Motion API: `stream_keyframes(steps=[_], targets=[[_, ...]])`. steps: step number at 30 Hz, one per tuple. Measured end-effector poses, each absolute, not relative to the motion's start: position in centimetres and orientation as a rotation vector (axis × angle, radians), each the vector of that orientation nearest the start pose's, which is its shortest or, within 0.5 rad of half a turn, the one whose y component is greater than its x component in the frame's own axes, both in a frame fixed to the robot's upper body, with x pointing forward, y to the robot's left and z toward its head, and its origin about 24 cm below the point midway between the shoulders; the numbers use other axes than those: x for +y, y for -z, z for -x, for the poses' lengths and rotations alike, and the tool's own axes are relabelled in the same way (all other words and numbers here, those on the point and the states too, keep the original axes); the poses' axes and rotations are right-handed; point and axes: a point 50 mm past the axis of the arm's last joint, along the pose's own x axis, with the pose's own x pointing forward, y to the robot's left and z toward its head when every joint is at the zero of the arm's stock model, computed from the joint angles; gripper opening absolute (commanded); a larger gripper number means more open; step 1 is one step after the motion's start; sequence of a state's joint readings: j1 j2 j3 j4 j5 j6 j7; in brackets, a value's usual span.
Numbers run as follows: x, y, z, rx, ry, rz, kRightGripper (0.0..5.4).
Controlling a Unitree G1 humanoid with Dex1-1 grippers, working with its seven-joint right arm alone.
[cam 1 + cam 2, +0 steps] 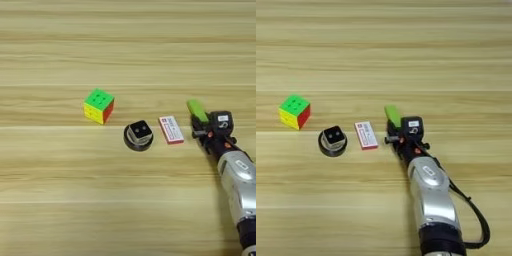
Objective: Move the objects on the table
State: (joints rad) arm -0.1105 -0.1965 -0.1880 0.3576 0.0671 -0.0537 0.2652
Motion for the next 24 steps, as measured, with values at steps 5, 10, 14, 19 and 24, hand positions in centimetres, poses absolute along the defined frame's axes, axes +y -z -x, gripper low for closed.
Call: stream_keyframes(steps=[5, 10, 14, 19, 24], targets=[[-22.28, -0.48, -26.39, 0.179, -0.067, 0.07, 1.69], [-22.11, -0.47, -26.43, 0.179, -0.074, 0.073, 2.27], [-21.99, -0.47, -26.45, 0.179, -0.079, 0.074, 2.64], [-21.76, -0.53, -26.45, 0.176, -0.089, 0.075, 3.24], [-21.6, -1.28, -26.51, 0.143, -0.095, 0.081, 3.82]])
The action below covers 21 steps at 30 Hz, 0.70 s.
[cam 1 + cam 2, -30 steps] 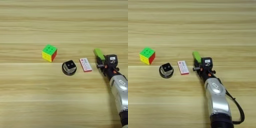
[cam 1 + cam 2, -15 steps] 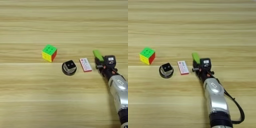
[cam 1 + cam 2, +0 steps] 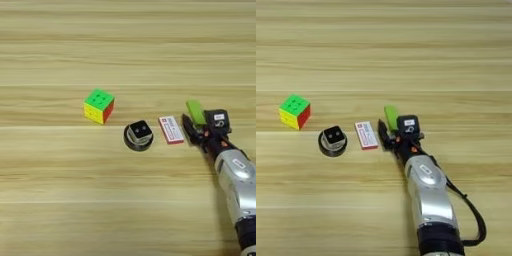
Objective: Move the objects on the table
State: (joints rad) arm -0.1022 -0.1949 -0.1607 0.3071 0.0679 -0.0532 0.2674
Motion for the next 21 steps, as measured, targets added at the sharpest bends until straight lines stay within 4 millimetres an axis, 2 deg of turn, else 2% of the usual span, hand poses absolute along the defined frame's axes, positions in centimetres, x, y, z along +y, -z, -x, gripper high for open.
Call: stream_keyframes(steps=[6, 13, 17, 21], targets=[[-20.9, -3.3, -26.6, 0.052, -0.119, 0.087, 4.49], [-18.8, -5.5, -26.9, -0.046, -0.221, 0.101, 5.28], [-17.2, -5.6, -27.0, -0.052, -0.31, 0.105, 5.35], [-14.8, -5.9, -27.4, -0.056, -0.433, 0.097, 5.35]])
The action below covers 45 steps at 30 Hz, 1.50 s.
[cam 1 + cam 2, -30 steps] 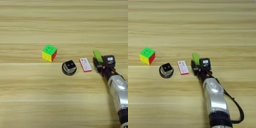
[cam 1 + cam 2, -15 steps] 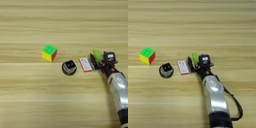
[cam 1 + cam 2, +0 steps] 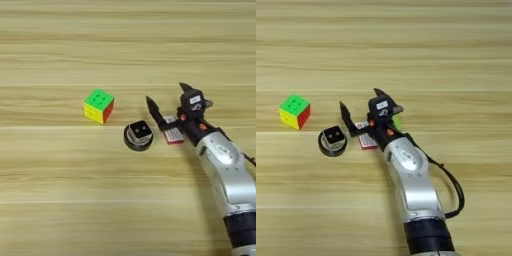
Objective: Move the objects on the table
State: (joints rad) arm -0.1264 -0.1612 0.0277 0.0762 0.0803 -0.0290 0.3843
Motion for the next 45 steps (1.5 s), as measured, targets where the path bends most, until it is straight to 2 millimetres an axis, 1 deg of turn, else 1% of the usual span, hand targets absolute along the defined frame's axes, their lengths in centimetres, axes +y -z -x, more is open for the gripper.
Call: stream_keyframes(steps=[6, 9, 14, 23, 29, 42, 45], targets=[[-12.0, -6.7, -28.1, -0.076, -0.573, 0.094, 5.35], [-10.9, -6.6, -28.5, -0.067, -0.621, 0.093, 5.35], [-9.5, -5.7, -29.0, -0.017, -0.703, 0.104, 5.35], [-7.8, -4.3, -29.2, 0.045, -0.808, 0.119, 5.35], [-7.0, -4.0, -29.0, 0.049, -0.849, 0.13, 5.35], [-6.5, -3.6, -30.3, 0.067, -0.863, 0.143, 5.35], [-6.7, -3.3, -30.6, 0.085, -0.854, 0.139, 5.35]])
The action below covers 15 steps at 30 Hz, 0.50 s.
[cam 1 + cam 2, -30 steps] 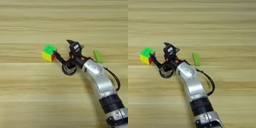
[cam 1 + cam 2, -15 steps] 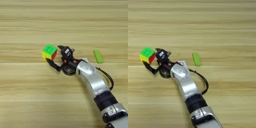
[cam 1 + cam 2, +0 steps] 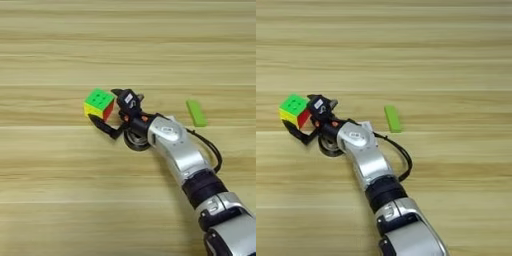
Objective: Move the objects on the table
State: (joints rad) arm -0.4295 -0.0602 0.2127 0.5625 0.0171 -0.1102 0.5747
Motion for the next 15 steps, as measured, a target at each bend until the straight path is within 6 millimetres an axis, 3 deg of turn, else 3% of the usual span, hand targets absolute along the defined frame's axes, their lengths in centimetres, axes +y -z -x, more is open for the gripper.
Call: stream_keyframes(steps=[15], targets=[[-6.35, -2.97, -31.48, 0.089, -0.851, 0.129, 5.35]])
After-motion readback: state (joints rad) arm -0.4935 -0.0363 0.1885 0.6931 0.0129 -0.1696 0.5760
